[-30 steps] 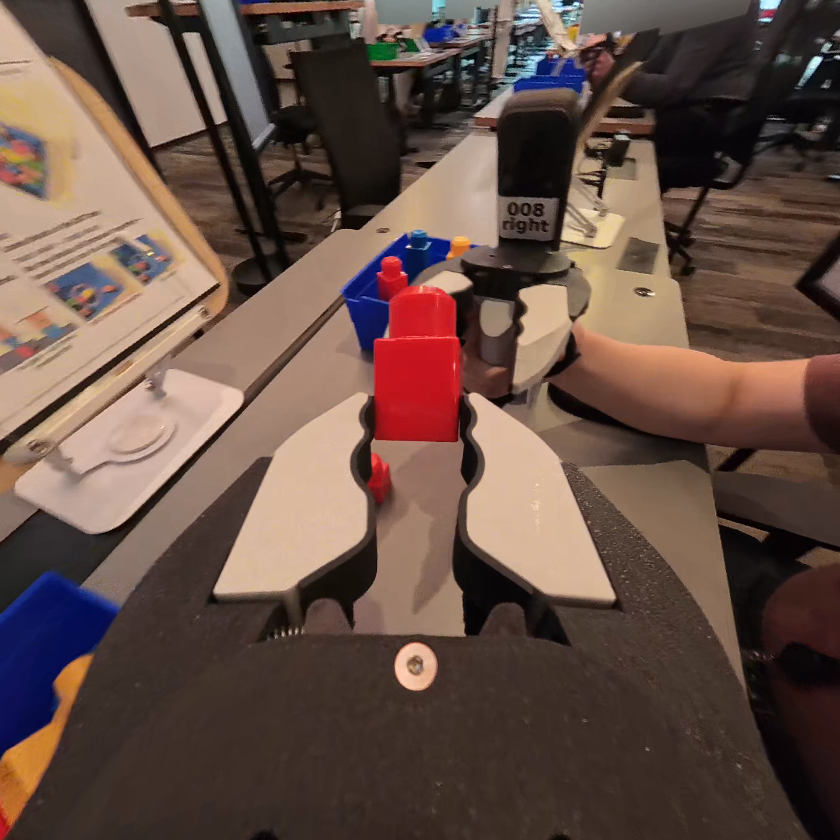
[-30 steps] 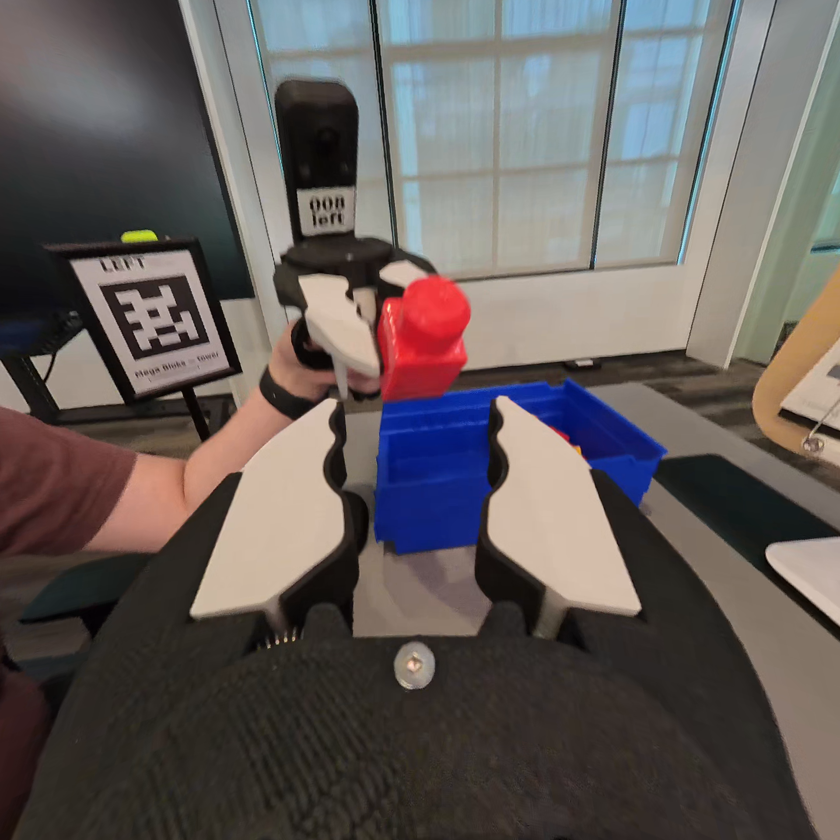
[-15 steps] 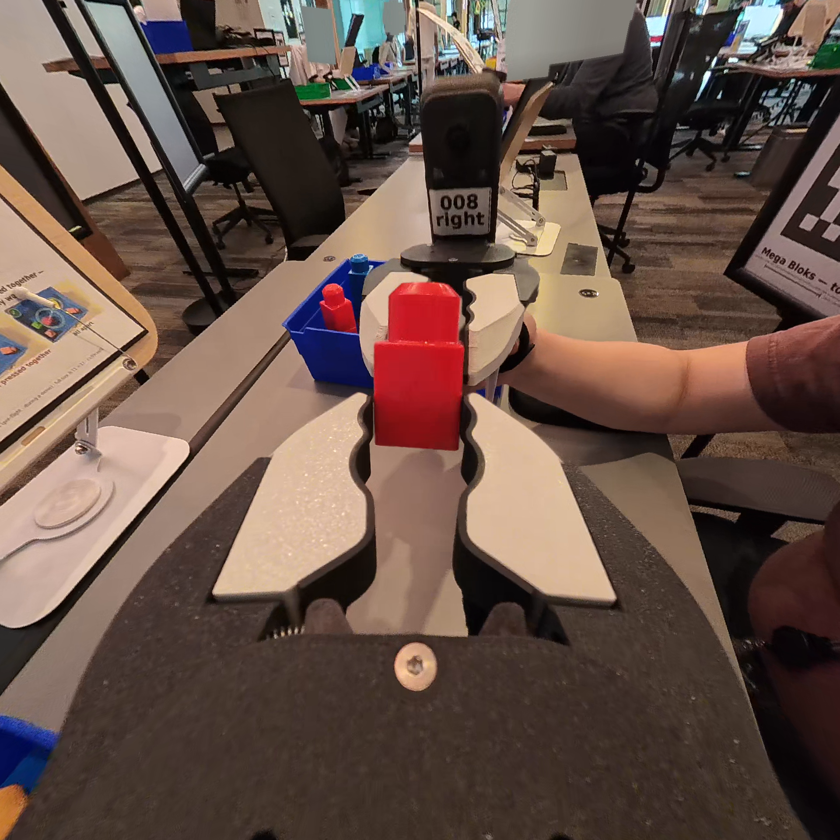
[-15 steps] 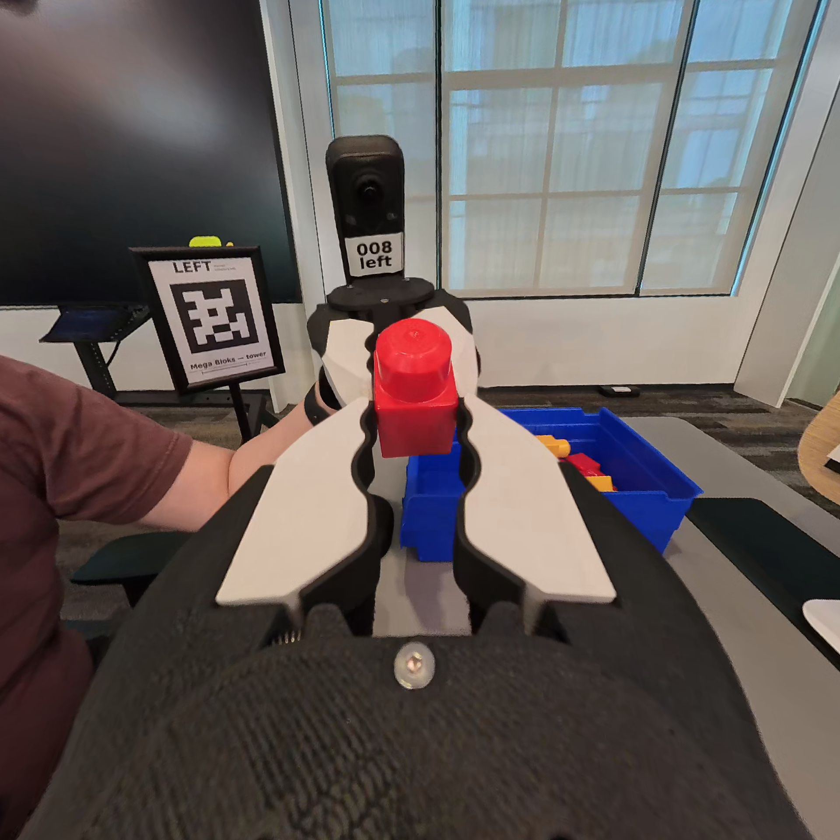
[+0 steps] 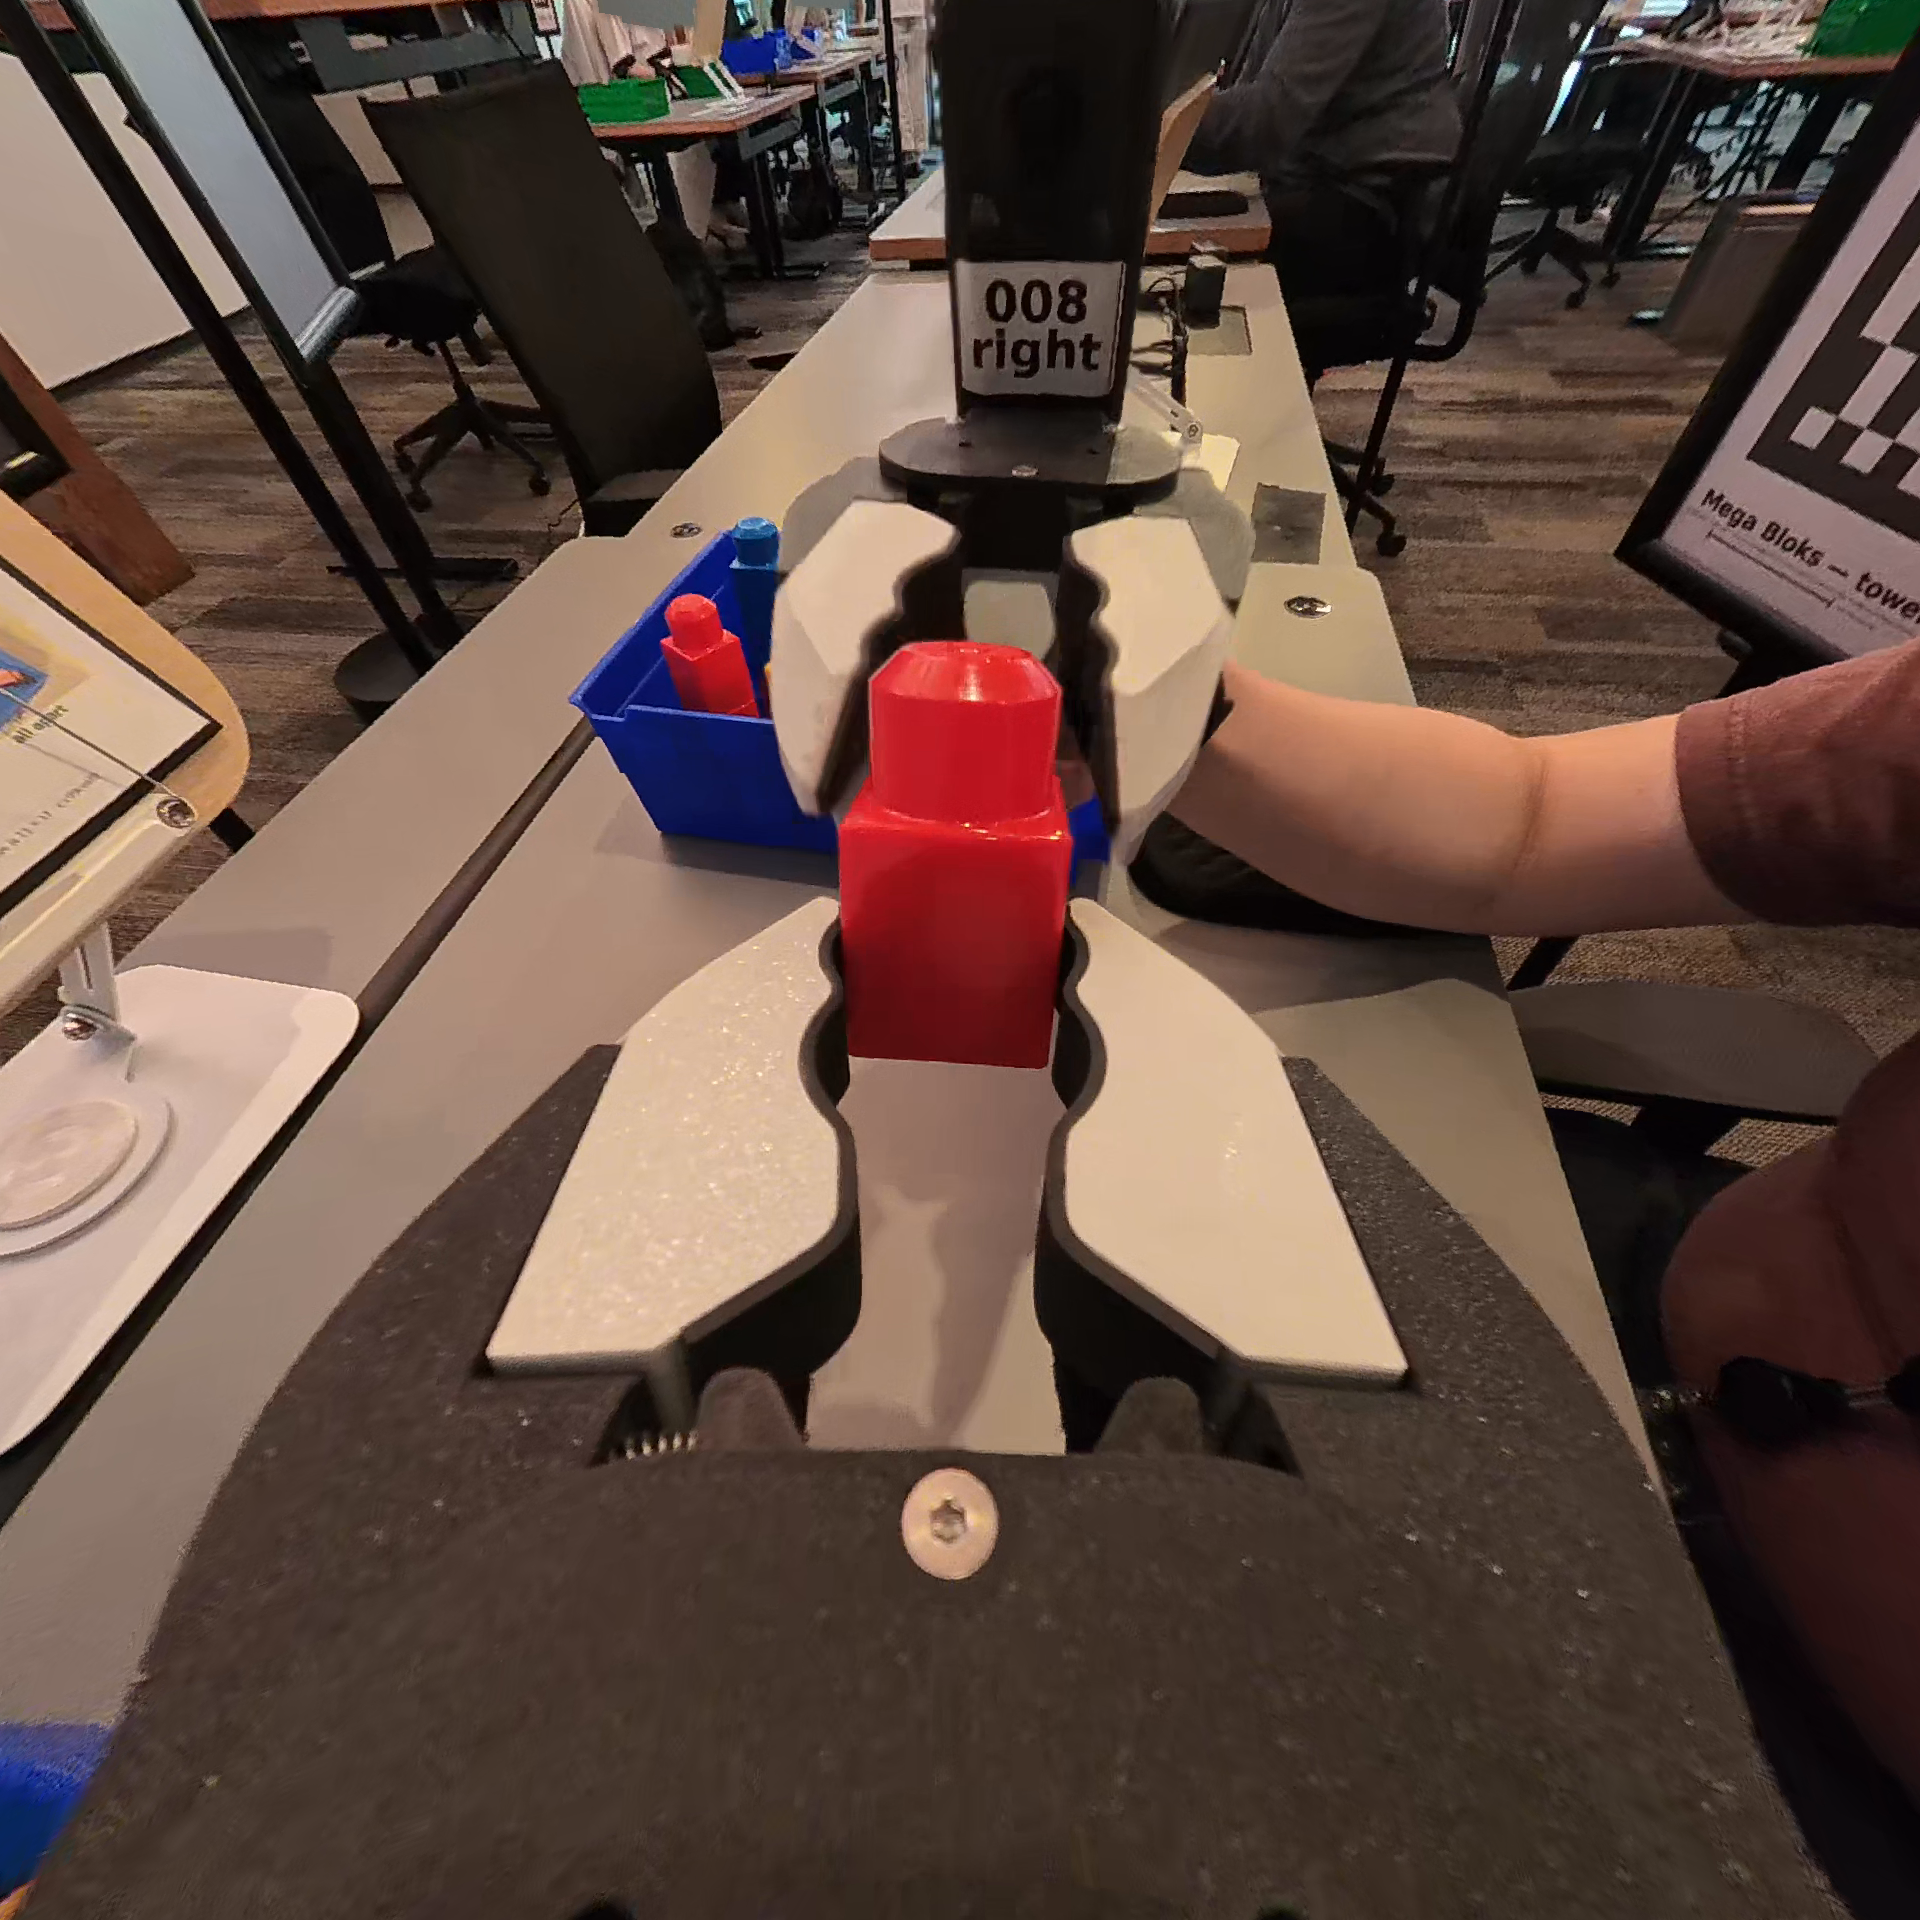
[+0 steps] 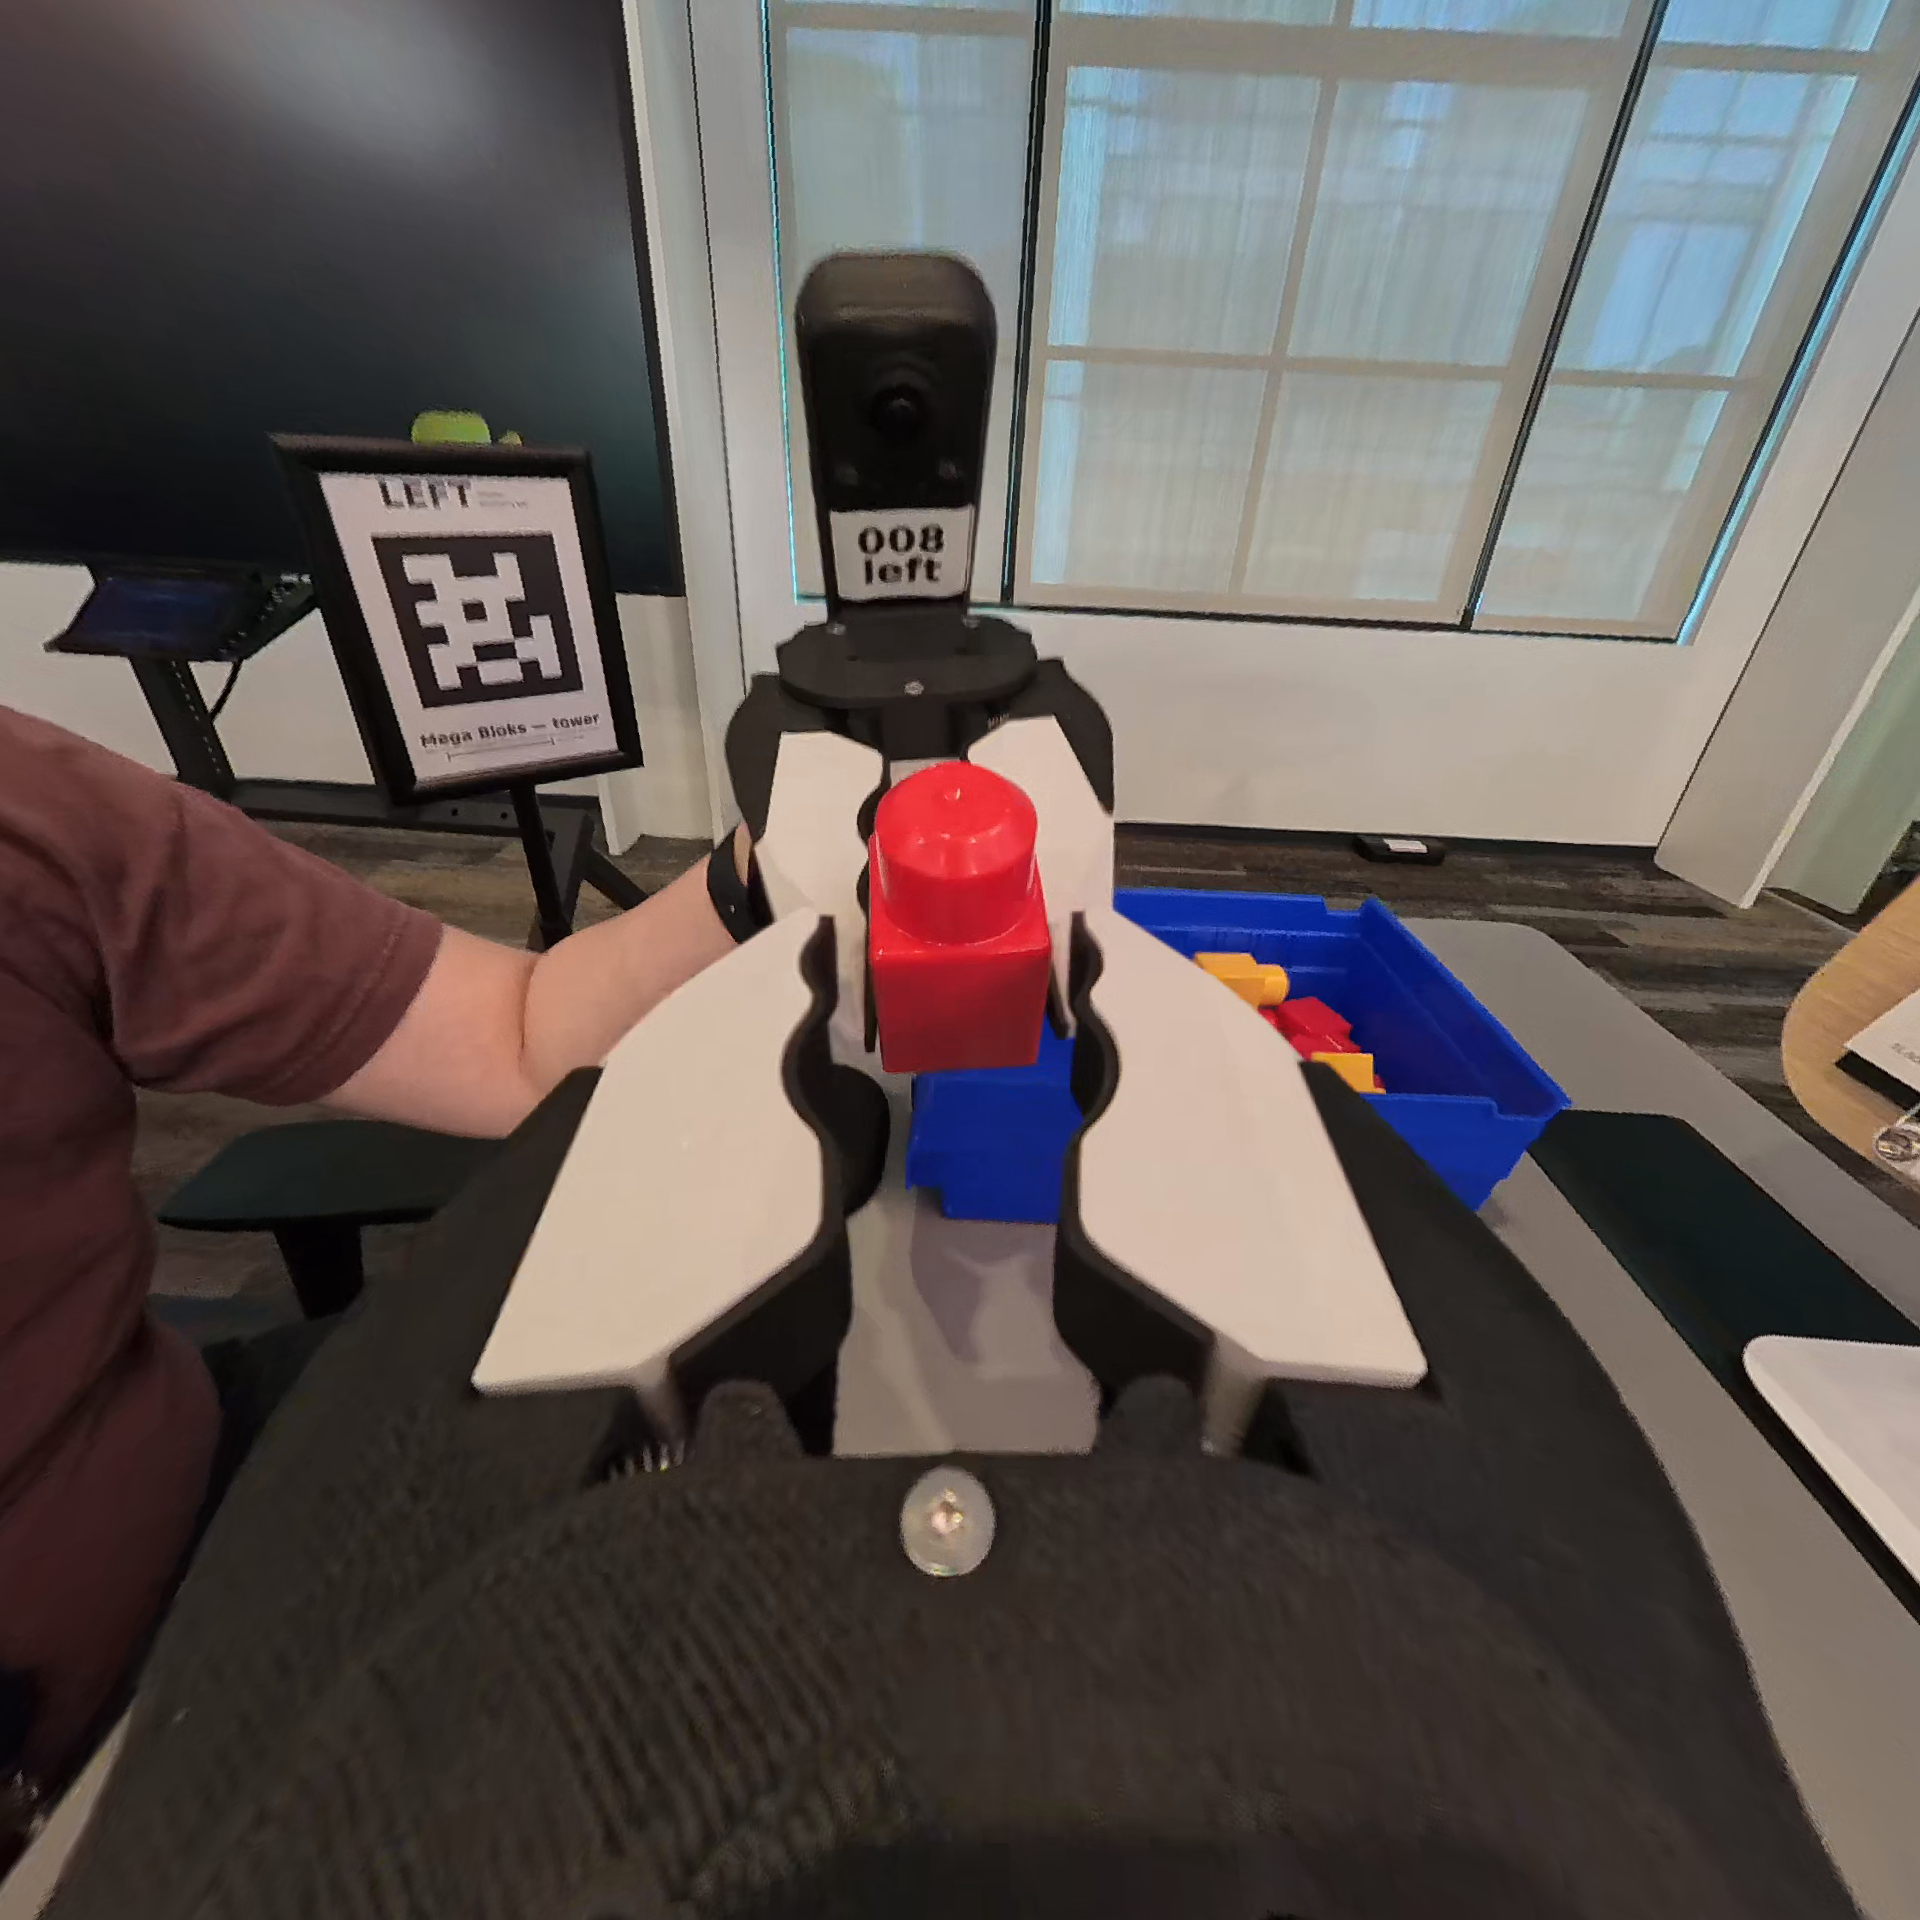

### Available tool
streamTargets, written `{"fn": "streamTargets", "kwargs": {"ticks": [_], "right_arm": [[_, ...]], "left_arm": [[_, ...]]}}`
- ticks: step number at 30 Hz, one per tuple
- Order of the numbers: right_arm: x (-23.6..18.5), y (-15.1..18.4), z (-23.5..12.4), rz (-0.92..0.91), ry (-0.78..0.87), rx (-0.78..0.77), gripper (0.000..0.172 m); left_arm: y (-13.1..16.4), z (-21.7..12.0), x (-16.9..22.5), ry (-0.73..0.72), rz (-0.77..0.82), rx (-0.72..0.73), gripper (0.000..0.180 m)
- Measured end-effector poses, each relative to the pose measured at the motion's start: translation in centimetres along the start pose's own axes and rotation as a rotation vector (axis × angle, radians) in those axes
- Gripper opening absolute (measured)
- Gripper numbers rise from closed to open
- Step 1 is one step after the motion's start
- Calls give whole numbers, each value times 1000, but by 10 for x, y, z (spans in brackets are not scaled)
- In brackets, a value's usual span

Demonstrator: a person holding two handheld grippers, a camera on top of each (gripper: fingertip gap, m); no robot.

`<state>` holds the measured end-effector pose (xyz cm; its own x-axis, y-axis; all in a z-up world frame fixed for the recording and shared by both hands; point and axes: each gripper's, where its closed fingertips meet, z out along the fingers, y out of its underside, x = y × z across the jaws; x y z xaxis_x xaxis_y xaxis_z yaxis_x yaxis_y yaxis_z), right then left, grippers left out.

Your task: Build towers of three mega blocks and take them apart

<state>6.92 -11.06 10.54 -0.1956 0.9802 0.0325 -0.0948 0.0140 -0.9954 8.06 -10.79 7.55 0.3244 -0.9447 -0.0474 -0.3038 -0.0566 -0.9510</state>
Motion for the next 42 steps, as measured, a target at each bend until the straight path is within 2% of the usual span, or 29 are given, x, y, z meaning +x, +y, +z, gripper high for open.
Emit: {"fn": "streamTargets", "kwargs": {"ticks": [4,5,6,7,13,20,21,22,23,25,28,30,32,36,39,40,42], "right_arm": [[1,-3,1,4,24,-3,50],[1,-2,2,1,28,-11,44],[0,-2,3,7,22,-9,31],[-1,-3,4,19,15,-2,28],[-1,0,4,33,3,-16,28],[2,2,3,19,16,-16,28],[5,-1,1,8,33,4,31],[9,-3,-2,-2,60,11,46],[14,1,-6,-11,88,-22,50],[33,28,-16,-49,188,-205,46],[73,98,-41,-88,389,-606,46],[87,143,-60,-72,451,-854,45],[92,175,-73,-51,460,-1016,47],[92,215,-71,116,444,-1068,50],[101,225,-65,256,540,-1003,51],[103,226,-63,311,591,-982,54],[106,227,-58,398,689,-932,71]], "left_arm": [[3,1,0,12,-7,-10,36],[4,2,1,14,-6,-17,36],[5,3,1,13,-6,-25,36],[5,4,2,19,-7,-26,36],[1,6,3,24,-39,2,36],[7,11,-1,15,-48,-32,36],[7,10,-4,0,-50,-37,36],[9,7,-9,-20,-50,-43,36],[9,2,-13,-31,-55,-45,36],[7,-13,-22,-54,-75,-25,36],[-4,-45,-35,-103,-107,53,35],[-10,-64,-40,-138,-113,91,35],[-15,-78,-42,-167,-100,115,36],[-21,-93,-41,-186,-95,152,36],[-23,-95,-43,-206,-101,155,36],[-24,-94,-42,-205,-108,159,36],[-25,-93,-41,-197,-116,161,36]]}}
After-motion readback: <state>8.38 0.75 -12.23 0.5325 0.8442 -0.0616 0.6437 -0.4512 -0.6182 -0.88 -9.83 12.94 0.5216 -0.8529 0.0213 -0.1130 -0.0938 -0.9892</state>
